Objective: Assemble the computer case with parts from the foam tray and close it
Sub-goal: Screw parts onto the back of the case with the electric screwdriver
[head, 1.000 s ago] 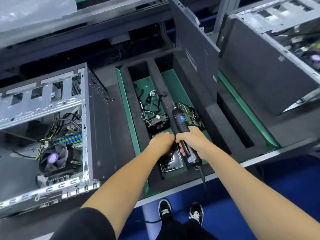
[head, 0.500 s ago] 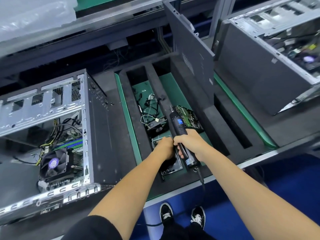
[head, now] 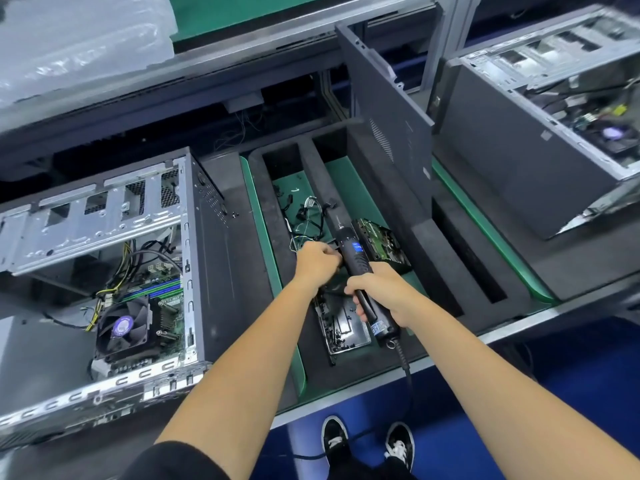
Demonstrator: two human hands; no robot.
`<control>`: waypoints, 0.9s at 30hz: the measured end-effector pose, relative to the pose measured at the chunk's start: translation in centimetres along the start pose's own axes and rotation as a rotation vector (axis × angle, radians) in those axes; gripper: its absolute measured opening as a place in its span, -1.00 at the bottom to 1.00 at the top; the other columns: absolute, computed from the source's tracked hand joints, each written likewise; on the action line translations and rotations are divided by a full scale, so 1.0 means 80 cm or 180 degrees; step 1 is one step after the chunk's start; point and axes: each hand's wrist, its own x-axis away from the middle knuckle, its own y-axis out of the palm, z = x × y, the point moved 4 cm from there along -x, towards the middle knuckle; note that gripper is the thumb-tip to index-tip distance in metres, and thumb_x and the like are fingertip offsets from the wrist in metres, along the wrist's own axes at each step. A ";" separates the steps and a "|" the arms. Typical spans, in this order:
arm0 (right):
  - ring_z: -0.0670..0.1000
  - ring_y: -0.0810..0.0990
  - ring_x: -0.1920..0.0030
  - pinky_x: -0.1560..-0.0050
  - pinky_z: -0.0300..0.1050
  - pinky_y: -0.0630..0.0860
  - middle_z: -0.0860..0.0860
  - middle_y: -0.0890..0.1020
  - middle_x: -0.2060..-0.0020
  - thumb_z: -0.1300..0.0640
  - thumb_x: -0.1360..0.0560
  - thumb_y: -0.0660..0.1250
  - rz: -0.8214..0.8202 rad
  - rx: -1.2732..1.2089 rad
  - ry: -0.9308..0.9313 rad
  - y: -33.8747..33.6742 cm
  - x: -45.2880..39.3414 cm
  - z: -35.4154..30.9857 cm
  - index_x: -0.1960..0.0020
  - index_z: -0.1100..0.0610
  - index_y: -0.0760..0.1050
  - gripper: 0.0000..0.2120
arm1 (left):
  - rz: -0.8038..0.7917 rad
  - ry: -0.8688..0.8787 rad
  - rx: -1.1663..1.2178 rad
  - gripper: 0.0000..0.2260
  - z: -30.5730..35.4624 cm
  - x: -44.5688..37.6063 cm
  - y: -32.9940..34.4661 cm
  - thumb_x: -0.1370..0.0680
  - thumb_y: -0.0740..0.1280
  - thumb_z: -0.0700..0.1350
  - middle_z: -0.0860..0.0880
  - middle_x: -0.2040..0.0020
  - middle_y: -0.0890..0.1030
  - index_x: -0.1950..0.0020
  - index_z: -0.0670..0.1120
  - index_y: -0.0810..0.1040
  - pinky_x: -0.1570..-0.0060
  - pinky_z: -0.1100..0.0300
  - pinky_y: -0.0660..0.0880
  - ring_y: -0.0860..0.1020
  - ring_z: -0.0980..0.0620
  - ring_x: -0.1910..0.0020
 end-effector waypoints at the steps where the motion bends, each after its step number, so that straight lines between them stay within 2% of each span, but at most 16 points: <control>1: 0.07 0.48 0.51 0.46 -0.10 0.47 0.11 0.47 0.40 0.35 -0.43 0.33 -0.0025 0.0033 -0.0049 0.002 0.004 -0.005 0.09 0.19 0.37 -0.84 | 0.0209 -0.0151 0.0552 -0.84 0.006 0.000 -0.010 -0.43 0.30 -0.29 -0.03 0.32 0.59 0.30 -0.15 0.62 0.33 0.26 0.47 0.50 0.03 0.33; 2: 0.07 0.49 0.50 0.45 -0.09 0.48 0.11 0.47 0.38 0.34 -0.43 0.33 -0.0046 0.0071 -0.0104 0.004 0.008 -0.011 0.09 0.18 0.37 -0.84 | 0.0333 -0.0295 0.1081 -0.85 0.013 0.000 -0.019 -0.41 0.32 -0.30 -0.06 0.31 0.60 0.31 -0.14 0.62 0.29 0.20 0.52 0.51 0.00 0.33; 4: 0.08 0.51 0.49 0.44 -0.08 0.50 0.13 0.47 0.34 0.32 -0.44 0.34 -0.0085 0.0122 -0.0212 0.006 0.019 -0.024 0.10 0.18 0.38 -0.85 | 0.0389 -0.0407 0.1902 -0.89 0.033 0.004 -0.036 -0.37 0.34 -0.33 -0.11 0.33 0.56 0.32 -0.16 0.58 0.22 0.09 0.48 0.48 -0.03 0.35; 6: 0.08 0.51 0.48 0.43 -0.08 0.50 0.13 0.48 0.32 0.31 -0.44 0.35 -0.0123 0.0127 -0.0281 0.007 0.032 -0.035 0.10 0.19 0.39 -0.86 | 0.0359 -0.0304 0.2562 -0.87 0.055 0.009 -0.052 -0.39 0.33 -0.36 -0.09 0.39 0.53 0.33 -0.18 0.54 0.23 0.15 0.43 0.45 0.03 0.42; 8: 0.08 0.51 0.48 0.43 -0.08 0.50 0.14 0.49 0.31 0.31 -0.45 0.35 -0.0161 0.0138 -0.0329 0.007 0.044 -0.045 0.06 0.20 0.40 -0.85 | 0.0320 -0.0154 0.2982 -0.89 0.074 0.015 -0.065 -0.44 0.34 -0.36 -0.06 0.39 0.56 0.25 -0.21 0.58 0.26 0.25 0.49 0.50 0.08 0.44; 13: 0.07 0.51 0.48 0.41 -0.08 0.51 0.16 0.48 0.29 0.30 -0.45 0.35 -0.0272 0.0288 -0.0454 0.010 0.074 -0.061 0.02 0.19 0.36 -0.81 | 0.0249 -0.0124 0.3353 -0.97 0.098 0.041 -0.079 -0.48 0.40 -0.28 -0.05 0.30 0.64 0.10 -0.21 0.59 0.14 0.22 0.54 0.58 0.07 0.34; 17: 0.06 0.51 0.48 0.41 -0.09 0.51 0.14 0.47 0.30 0.29 -0.44 0.36 -0.0350 0.0376 -0.0522 0.014 0.092 -0.063 0.03 0.17 0.35 -0.80 | 0.0279 -0.0099 0.3517 -0.99 0.102 0.065 -0.087 -0.51 0.38 -0.28 -0.05 0.32 0.64 0.10 -0.21 0.58 0.21 0.26 0.58 0.60 0.09 0.34; 21: 0.06 0.51 0.49 0.45 -0.13 0.50 0.13 0.47 0.32 0.30 -0.42 0.35 -0.0452 0.0402 -0.0550 0.021 0.108 -0.060 0.03 0.18 0.35 -0.78 | 0.0249 0.0008 0.3549 -0.94 0.102 0.085 -0.091 -0.55 0.32 -0.26 -0.09 0.22 0.56 0.02 -0.24 0.53 -0.09 0.13 0.49 0.55 0.05 0.25; 24: 0.06 0.51 0.49 0.45 -0.13 0.49 0.12 0.48 0.34 0.29 -0.41 0.35 -0.0498 0.0468 -0.0546 0.025 0.117 -0.061 0.04 0.18 0.35 -0.79 | 0.0176 0.0016 0.3556 -0.94 0.106 0.097 -0.095 -0.57 0.31 -0.20 -0.07 0.22 0.55 0.02 -0.20 0.51 0.00 0.19 0.49 0.54 0.06 0.24; 27: 0.06 0.52 0.49 0.45 -0.13 0.49 0.12 0.48 0.32 0.28 -0.39 0.35 -0.0480 0.0549 -0.0615 0.030 0.124 -0.062 0.06 0.17 0.36 -0.80 | 0.0164 -0.0005 0.3576 -0.92 0.108 0.110 -0.101 -0.57 0.32 -0.17 -0.04 0.28 0.59 0.06 -0.18 0.53 0.27 0.29 0.53 0.56 0.11 0.29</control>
